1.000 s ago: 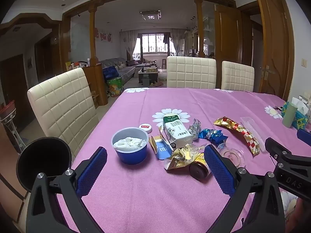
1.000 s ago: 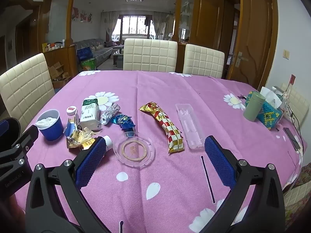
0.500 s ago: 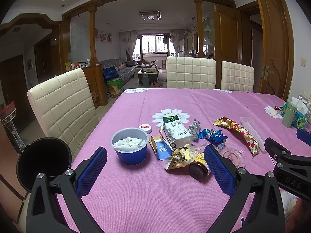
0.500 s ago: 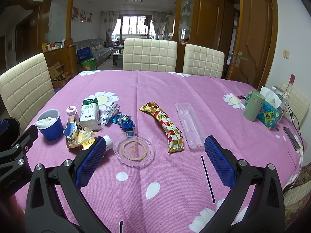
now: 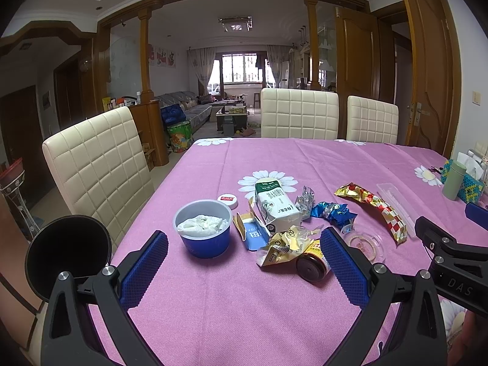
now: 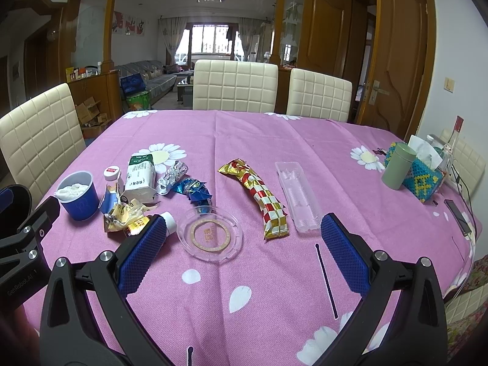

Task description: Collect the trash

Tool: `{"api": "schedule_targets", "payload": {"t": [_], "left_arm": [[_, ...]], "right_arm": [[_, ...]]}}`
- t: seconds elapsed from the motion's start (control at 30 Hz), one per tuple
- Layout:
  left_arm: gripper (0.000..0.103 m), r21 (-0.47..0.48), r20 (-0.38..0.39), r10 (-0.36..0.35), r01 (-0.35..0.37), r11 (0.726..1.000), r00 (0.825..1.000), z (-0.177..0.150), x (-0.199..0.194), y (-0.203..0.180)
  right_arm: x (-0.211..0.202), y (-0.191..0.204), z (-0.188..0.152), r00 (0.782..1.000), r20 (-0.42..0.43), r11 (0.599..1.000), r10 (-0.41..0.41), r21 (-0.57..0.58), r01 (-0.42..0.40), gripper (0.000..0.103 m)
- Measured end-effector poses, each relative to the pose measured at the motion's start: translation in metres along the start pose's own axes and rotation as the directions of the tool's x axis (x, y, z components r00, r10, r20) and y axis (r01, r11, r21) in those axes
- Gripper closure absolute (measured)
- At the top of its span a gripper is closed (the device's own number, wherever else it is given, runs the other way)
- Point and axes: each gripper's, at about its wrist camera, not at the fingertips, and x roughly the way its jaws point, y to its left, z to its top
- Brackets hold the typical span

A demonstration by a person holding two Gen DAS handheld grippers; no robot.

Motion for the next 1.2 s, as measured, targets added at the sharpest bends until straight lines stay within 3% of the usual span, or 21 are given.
{"api": "schedule_targets", "payload": {"t": [1.2], "left_arm": [[0.006, 0.001, -0.004, -0.002, 0.002, 1.0, 1.0, -0.002, 0.0009, -0.0017]], "right_arm": [[0.0029, 0.0002, -0.0017, 1.0, -0.007, 1.0, 0.002, 0.0, -0.002, 0.003]]}}
